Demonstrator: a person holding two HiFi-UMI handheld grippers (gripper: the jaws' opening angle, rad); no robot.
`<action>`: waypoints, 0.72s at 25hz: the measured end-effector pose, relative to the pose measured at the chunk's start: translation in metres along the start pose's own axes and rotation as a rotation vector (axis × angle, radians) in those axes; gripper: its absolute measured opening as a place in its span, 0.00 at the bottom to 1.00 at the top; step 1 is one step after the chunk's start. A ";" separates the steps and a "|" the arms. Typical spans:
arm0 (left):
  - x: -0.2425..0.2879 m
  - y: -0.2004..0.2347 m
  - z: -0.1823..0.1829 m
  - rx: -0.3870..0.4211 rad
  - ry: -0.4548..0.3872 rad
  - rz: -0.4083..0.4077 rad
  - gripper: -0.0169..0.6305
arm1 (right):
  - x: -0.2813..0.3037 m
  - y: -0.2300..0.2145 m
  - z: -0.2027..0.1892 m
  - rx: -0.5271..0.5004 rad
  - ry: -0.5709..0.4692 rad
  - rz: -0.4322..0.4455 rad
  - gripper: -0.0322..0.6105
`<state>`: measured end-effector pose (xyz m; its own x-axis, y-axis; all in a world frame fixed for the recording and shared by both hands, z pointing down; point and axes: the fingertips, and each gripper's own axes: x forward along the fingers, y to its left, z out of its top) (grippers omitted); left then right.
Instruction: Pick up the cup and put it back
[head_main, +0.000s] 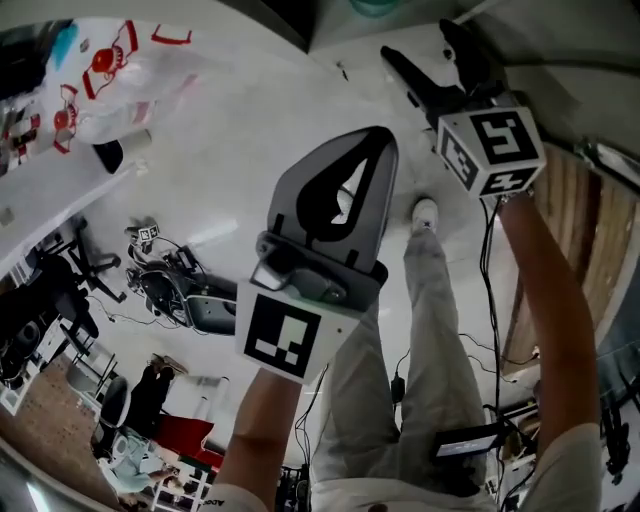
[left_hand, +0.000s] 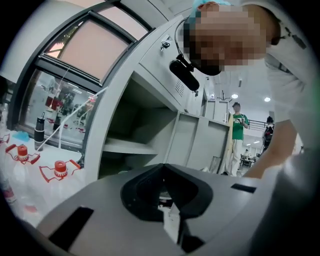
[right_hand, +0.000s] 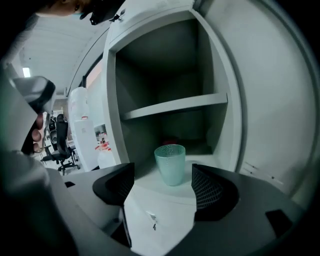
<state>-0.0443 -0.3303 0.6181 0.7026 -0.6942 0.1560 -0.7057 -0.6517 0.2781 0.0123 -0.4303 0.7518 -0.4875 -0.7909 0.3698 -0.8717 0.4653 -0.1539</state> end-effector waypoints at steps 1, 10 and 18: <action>0.002 -0.001 -0.004 -0.004 -0.005 0.007 0.04 | 0.007 -0.004 -0.005 -0.005 0.006 0.003 0.57; 0.000 0.004 -0.003 -0.009 -0.034 0.067 0.04 | 0.073 -0.023 -0.006 -0.044 0.005 -0.007 0.59; -0.015 0.013 -0.011 -0.019 -0.030 0.130 0.04 | 0.106 -0.021 -0.009 -0.102 0.018 -0.017 0.59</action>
<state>-0.0632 -0.3254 0.6297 0.6023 -0.7814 0.1631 -0.7883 -0.5502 0.2755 -0.0207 -0.5203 0.8029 -0.4709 -0.7924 0.3878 -0.8698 0.4906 -0.0537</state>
